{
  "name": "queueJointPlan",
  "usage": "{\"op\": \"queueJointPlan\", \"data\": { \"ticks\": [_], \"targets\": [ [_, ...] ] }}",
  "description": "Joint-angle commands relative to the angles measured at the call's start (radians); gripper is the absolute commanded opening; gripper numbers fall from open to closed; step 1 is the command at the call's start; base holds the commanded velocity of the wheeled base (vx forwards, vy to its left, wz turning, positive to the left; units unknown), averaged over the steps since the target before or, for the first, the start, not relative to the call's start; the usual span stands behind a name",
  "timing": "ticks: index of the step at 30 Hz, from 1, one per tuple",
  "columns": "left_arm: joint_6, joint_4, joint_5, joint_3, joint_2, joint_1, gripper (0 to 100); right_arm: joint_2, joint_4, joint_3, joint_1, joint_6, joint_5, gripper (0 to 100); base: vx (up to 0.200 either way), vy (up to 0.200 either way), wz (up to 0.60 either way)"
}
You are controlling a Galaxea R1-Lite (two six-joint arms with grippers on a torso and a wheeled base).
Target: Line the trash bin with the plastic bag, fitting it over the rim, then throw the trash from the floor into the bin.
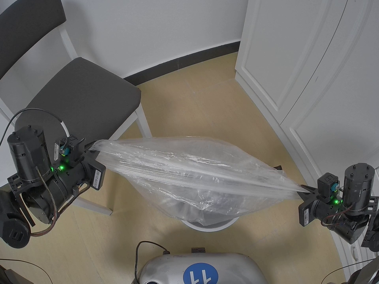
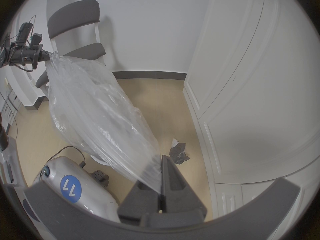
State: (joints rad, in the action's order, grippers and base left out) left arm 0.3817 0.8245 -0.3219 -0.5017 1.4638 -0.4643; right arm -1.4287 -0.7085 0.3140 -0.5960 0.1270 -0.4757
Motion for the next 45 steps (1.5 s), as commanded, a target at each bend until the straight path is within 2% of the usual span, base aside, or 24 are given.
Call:
{"op": "queueJointPlan", "data": {
  "ticks": [1,5,10,14,17,18,21,25,36,41,45],
  "targets": [
    [-0.001,0.002,-0.003,-0.003,0.013,-0.005,0,-0.002,-0.005,-0.001,0.001,0.000,-0.004,0,0.000,0.000,0.00],
    [-0.003,0.044,-0.003,-0.006,0.061,-0.025,0,-0.010,-0.026,-0.003,-0.008,-0.009,0.003,0,0.000,0.000,0.00],
    [0.000,0.257,-0.005,0.026,0.165,-0.093,0,-0.016,-0.155,-0.047,-0.031,-0.004,0.057,0,0.000,0.000,0.00],
    [0.000,0.371,-0.005,0.054,0.204,-0.160,0,-0.025,-0.226,-0.069,-0.054,-0.003,0.086,0,0.000,0.000,0.00],
    [-0.003,0.394,-0.002,0.071,0.208,-0.198,0,-0.027,-0.253,-0.076,-0.061,-0.003,0.103,0,0.000,0.000,0.00],
    [-0.003,0.398,-0.002,0.080,0.208,-0.234,0,-0.025,-0.269,-0.087,-0.062,-0.003,0.123,0,0.000,0.000,0.00],
    [-0.006,0.400,-0.002,0.091,0.205,-0.274,0,-0.021,-0.272,-0.095,-0.067,-0.003,0.158,0,0.000,0.000,0.00],
    [-0.007,0.400,-0.002,0.098,0.207,-0.312,0,-0.029,-0.278,-0.095,-0.068,-0.003,0.170,0,0.000,0.000,0.00],
    [-0.015,0.404,-0.002,0.089,0.283,-0.332,0,-0.107,-0.327,-0.104,-0.081,-0.012,0.174,0,0.000,0.000,0.00],
    [-0.017,0.496,-0.002,0.088,0.346,-0.320,0,-0.205,-0.420,-0.110,-0.079,-0.069,0.184,0,0.000,0.000,0.00],
    [-0.017,0.502,0.000,0.086,0.380,-0.313,0,-0.259,-0.468,-0.112,-0.070,-0.081,0.193,0,0.000,0.000,0.00]
  ]
}}
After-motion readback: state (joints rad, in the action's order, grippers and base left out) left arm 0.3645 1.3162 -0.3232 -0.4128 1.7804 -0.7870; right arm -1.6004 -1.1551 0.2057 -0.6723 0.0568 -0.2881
